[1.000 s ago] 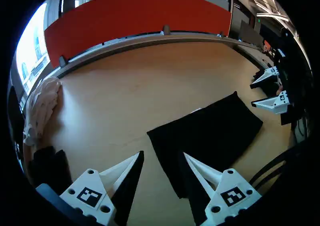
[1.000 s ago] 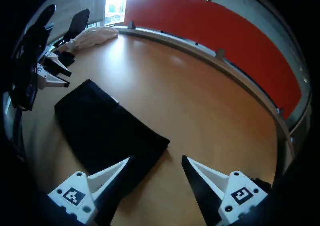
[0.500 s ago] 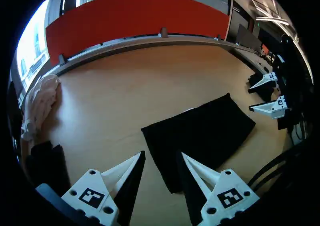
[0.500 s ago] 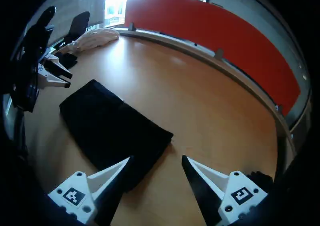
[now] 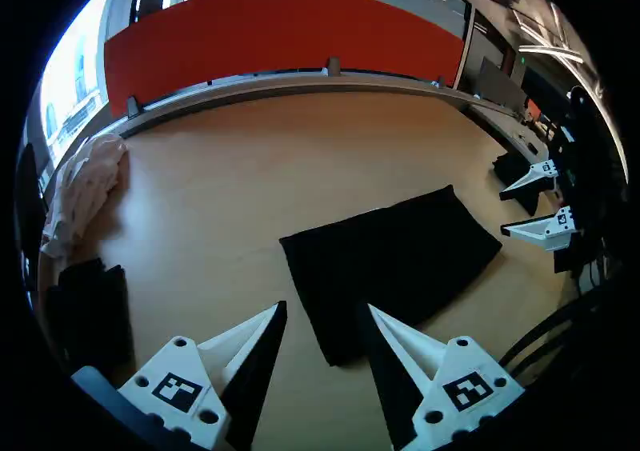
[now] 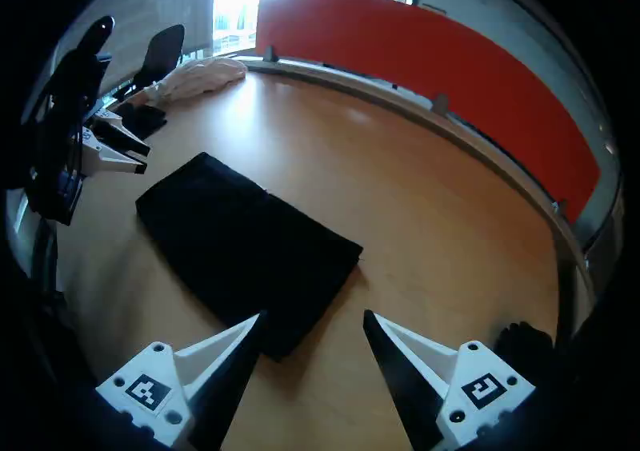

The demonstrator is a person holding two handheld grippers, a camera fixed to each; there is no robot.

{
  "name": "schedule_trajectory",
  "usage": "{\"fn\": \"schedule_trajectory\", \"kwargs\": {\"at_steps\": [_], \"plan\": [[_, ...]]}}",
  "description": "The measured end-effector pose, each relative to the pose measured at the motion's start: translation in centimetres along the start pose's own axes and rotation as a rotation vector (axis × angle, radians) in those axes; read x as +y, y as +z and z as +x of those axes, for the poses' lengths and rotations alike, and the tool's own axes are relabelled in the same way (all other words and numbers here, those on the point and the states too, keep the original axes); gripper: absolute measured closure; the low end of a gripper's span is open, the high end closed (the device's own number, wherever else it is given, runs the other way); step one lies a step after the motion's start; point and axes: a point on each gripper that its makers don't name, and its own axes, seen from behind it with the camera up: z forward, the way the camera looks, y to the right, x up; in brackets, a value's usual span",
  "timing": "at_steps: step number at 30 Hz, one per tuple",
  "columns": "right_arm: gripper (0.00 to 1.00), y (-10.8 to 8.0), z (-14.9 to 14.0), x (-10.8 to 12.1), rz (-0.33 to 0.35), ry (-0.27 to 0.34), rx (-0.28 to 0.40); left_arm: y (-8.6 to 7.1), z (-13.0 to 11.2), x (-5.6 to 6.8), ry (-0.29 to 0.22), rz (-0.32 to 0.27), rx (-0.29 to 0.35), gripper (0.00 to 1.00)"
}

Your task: Fold towel

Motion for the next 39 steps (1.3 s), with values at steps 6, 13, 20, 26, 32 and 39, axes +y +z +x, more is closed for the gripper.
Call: {"fn": "schedule_trajectory", "kwargs": {"at_steps": [6, 13, 20, 26, 32, 39], "plan": [[0.09, -0.4, -0.5, -0.6, 0.013, -0.002, 0.000, -1.2, -0.5, -0.2, -0.014, 0.018, 0.010, 0.37], [0.10, -0.4, -0.8, -1.0, 0.021, -0.003, -0.004, -2.4, -1.7, -0.3, -0.032, 0.037, 0.001, 0.37], [0.10, -0.6, -1.4, -1.7, 0.039, -0.017, -0.015, -3.7, -3.3, -0.5, -0.053, 0.059, -0.005, 0.37], [0.10, -0.7, -1.9, -2.3, 0.058, -0.032, -0.025, -4.8, -4.5, -0.6, -0.091, 0.076, -0.004, 0.37], [0.10, -0.5, -2.2, -2.4, 0.075, -0.051, -0.038, -5.6, -5.5, -0.9, -0.109, 0.097, -0.013, 0.37], [0.13, -0.2, -2.7, -2.5, 0.123, -0.100, -0.066, -6.5, -6.4, -1.6, -0.131, 0.127, -0.015, 0.37]]}}
